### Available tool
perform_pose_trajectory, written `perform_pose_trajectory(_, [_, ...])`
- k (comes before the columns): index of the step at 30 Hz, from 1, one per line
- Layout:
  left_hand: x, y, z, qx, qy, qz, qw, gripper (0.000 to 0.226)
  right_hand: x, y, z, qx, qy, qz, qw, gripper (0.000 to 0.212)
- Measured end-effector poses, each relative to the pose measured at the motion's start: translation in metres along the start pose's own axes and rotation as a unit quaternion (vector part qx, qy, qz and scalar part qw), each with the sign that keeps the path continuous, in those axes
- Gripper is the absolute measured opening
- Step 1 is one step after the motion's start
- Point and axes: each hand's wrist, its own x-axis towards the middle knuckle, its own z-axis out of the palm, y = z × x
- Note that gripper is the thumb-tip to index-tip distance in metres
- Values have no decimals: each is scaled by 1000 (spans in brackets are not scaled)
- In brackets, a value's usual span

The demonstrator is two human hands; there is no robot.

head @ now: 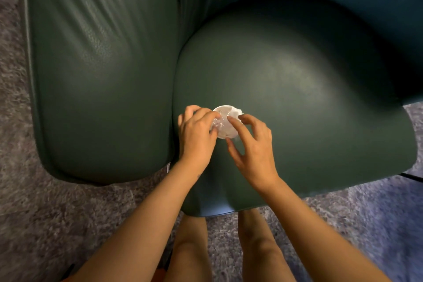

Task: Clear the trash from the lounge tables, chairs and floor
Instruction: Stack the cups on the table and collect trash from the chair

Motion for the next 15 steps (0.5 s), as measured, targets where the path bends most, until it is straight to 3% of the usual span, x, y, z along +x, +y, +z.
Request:
perform_pose_trajectory(4, [2, -3, 3, 22, -4, 2, 1000, 22, -8, 5, 3, -29, -61, -56, 996, 52])
perform_pose_trajectory(8, [-1, -11, 2, 7, -15, -3, 1000, 28, -9, 3, 7, -97, -137, -49, 985, 51])
perform_pose_trajectory(15, [-15, -12, -1, -4, -25, 6, 1000, 35, 4, 3, 20, -161, -188, -31, 968, 51])
